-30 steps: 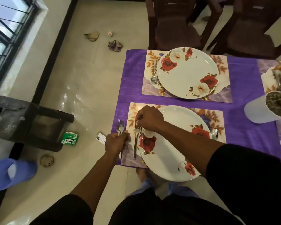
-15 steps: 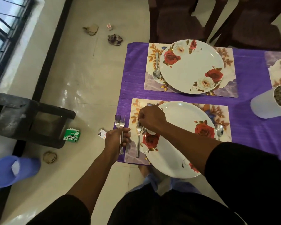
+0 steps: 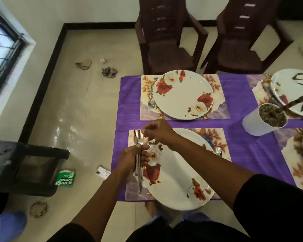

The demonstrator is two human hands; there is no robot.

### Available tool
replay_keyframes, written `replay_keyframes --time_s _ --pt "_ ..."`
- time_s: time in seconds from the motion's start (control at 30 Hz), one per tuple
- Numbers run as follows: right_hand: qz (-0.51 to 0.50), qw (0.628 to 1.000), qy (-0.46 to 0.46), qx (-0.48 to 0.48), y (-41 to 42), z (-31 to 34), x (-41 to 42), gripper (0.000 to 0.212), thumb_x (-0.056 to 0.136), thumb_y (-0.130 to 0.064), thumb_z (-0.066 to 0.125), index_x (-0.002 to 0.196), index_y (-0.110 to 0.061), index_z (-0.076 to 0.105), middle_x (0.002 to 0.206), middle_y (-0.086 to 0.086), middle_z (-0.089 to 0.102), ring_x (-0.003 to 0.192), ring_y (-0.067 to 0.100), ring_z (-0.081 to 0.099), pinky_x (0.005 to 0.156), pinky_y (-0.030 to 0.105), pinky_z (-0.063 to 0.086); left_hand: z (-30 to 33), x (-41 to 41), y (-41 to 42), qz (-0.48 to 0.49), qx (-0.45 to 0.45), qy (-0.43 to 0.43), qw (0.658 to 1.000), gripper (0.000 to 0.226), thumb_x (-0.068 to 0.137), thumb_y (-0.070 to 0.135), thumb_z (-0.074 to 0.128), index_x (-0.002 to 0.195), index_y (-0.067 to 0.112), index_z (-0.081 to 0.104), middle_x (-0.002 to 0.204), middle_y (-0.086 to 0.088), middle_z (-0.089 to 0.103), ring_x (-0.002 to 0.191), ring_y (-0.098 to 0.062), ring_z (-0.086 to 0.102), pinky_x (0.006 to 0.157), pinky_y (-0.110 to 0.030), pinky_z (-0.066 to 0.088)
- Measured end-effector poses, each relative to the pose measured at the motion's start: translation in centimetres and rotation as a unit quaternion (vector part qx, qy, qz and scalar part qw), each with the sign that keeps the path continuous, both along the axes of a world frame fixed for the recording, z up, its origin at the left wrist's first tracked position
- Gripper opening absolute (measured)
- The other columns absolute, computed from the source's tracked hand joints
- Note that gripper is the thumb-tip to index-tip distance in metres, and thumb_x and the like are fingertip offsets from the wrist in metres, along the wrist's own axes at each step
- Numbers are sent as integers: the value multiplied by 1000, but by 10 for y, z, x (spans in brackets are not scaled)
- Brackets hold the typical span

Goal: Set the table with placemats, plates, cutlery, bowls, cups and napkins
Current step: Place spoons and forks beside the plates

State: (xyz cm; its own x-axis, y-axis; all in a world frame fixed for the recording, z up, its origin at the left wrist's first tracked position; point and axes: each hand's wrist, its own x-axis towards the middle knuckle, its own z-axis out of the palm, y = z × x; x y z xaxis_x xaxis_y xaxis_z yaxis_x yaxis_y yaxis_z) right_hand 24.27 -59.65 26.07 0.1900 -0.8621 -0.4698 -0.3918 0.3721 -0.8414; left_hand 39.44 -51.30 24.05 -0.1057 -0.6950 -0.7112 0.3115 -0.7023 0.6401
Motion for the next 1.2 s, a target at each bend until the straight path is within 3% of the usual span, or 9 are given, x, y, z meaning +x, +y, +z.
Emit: replay_keyframes --time_s 0.13,0.43,0.53,0.67,0.77,0.83,0.97,1.07,1.2 --pt "-21 999 20 -20 -9 15 -32 12 85 -15 82 95 -9 78 84 11 77 75 26 74 64 40 62 16 -22 -14 -46 -42 0 998 37 110 21 45 108 -5 71 78 -17 67 61 -20 64 56 -25 54" --pt "-127 991 -28 -4 -19 30 -112 10 86 -3 79 95 0 76 77 15 75 62 23 70 58 34 61 13 -67 -31 -92 -36 -22 995 39 109 26 42 113 1 71 102 -24 76 80 -30 74 65 -33 59" --pt "-256 963 -79 16 -24 29 -154 8 88 1 75 96 3 74 75 16 70 57 21 64 57 34 61 10 -82 -34 -34 -5 -60 998 33 108 23 44 105 5 72 98 -18 78 70 -23 73 56 -28 55" --pt "-371 913 -154 75 -30 24 -210 6 91 4 68 95 1 71 72 13 68 54 17 65 53 30 61 7 -109 -40 4 5 -151 988 30 108 17 44 107 4 70 87 -14 76 49 -12 48 48 -21 30" --pt "-429 865 -226 131 -32 21 -237 4 93 5 63 94 5 67 77 17 68 63 21 67 58 31 61 9 -131 -49 -11 -29 -203 979 20 103 20 57 101 9 74 83 -10 77 44 -10 41 46 -19 29" --pt "-438 837 -276 177 -31 19 -252 9 95 4 60 88 6 64 77 18 68 65 22 67 55 30 60 11 -150 -58 -42 -74 -261 962 17 98 23 65 92 14 77 79 -4 78 50 -12 48 51 -24 38" --pt "-430 788 -361 253 -35 15 -278 14 100 4 55 87 7 61 60 16 70 47 21 70 49 28 59 10 -193 -78 -91 -159 -380 907 11 89 27 74 82 19 78 78 3 74 73 -14 65 72 -34 49" --pt "-443 759 -397 266 -44 10 -287 13 100 4 56 88 7 62 62 16 70 51 23 70 50 28 59 7 -216 -91 -119 -218 -456 854 8 88 30 76 93 24 79 94 8 76 90 -10 67 82 -29 47" --pt "-476 732 -412 261 -59 -5 -291 12 98 5 60 86 5 64 66 14 67 71 20 61 50 25 59 -3 -231 -104 -185 -237 -516 802 21 87 38 77 106 30 76 104 13 73 100 -11 65 86 -28 47"
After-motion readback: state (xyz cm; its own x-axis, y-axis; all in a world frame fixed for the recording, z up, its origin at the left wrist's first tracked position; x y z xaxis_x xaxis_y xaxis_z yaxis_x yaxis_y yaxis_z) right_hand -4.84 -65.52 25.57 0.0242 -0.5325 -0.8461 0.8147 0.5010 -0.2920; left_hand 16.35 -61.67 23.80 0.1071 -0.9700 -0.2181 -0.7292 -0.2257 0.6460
